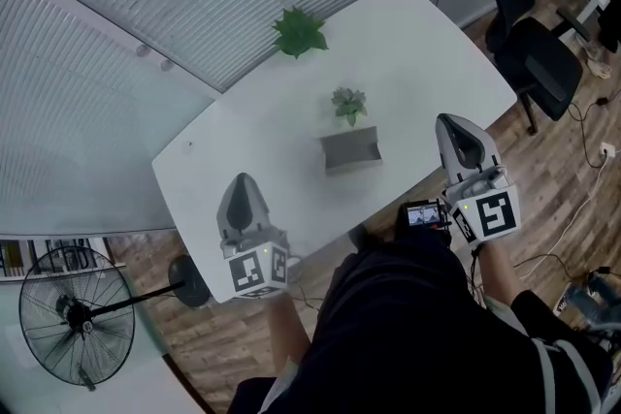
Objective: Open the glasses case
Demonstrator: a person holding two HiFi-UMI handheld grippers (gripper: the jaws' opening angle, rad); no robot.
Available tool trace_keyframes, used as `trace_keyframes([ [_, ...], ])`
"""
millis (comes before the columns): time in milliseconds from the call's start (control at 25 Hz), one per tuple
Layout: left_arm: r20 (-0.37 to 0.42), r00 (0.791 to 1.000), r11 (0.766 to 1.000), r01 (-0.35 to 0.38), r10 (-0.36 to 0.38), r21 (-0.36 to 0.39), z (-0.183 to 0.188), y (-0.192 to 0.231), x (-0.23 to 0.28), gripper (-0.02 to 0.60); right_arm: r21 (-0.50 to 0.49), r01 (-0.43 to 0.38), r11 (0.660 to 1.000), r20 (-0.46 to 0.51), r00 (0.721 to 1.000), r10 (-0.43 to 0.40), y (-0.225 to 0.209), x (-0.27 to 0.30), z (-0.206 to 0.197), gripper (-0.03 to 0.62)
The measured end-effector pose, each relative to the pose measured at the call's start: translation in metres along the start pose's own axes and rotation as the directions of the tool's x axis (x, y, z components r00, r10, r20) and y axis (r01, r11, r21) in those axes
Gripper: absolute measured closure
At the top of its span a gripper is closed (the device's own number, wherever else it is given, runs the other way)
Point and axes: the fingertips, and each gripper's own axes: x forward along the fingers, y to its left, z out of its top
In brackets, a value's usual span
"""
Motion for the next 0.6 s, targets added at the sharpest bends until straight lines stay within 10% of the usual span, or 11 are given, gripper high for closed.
trace_keyframes([
  [600, 0.000, 1.000, 1.000, 0.018, -0.018, -0.015, -0.0029, -0.0036, 0.0020, 0.583, 0.008, -0.020, 1.000, -0.021, 1.000, 0.020, 0.0035, -0.0016, -0.0038, 0.580],
])
